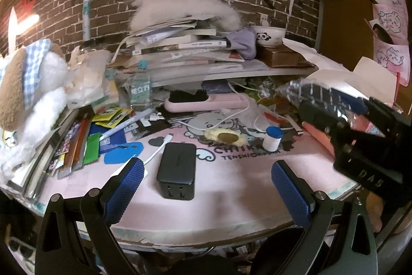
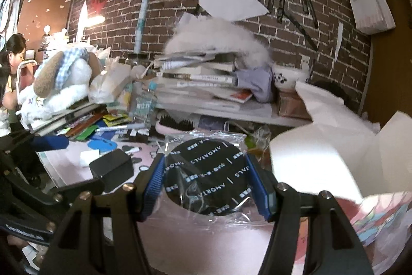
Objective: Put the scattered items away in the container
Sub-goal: 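Lift the pouch with the right gripper and carry it over the box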
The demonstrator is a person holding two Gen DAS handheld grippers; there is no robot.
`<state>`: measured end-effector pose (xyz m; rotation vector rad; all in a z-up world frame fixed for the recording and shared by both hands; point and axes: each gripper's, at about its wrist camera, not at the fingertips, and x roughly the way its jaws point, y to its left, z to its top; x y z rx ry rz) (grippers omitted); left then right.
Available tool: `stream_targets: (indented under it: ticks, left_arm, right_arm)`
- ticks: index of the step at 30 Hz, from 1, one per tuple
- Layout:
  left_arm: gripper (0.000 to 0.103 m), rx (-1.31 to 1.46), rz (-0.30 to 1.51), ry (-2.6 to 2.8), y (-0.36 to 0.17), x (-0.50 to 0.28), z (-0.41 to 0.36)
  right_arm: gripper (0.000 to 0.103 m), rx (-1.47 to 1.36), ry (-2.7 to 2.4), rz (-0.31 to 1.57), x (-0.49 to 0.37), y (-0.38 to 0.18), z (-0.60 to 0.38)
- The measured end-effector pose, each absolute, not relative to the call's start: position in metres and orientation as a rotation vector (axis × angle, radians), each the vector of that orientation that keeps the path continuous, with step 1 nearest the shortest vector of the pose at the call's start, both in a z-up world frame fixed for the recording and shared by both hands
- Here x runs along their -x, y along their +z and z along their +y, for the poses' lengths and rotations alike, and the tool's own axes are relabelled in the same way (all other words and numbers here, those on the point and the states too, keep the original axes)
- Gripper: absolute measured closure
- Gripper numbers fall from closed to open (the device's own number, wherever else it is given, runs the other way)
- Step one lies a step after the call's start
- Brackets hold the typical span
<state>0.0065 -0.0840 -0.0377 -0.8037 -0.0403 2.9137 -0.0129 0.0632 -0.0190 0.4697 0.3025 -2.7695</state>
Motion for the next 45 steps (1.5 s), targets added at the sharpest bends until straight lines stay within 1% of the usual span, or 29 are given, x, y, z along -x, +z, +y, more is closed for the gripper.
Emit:
stream_targets:
  ticks: [11, 18, 34, 45]
  left_arm:
    - [0.004, 0.773, 0.016, 2.873, -0.026, 0.0, -0.061]
    - [0.004, 0.772, 0.022, 2.847, -0.026, 0.004, -0.051]
    - [0.004, 0.786, 0.019, 2.834, -0.028, 0.007, -0.046]
    - [0.004, 0.788, 0.019, 2.834, -0.029, 0.007, -0.045]
  right_arm:
    - [0.045, -0.432, -2.801, 0.267, 0.012, 0.022, 0.089]
    - [0.044, -0.477, -2.858, 0.248, 0.021, 0.039, 0.116]
    - [0.044, -0.778, -2.989, 0.18, 0.065, 0.062, 0.196]
    - [0.044, -1.068, -2.925, 0.155, 0.096, 0.052, 0.229]
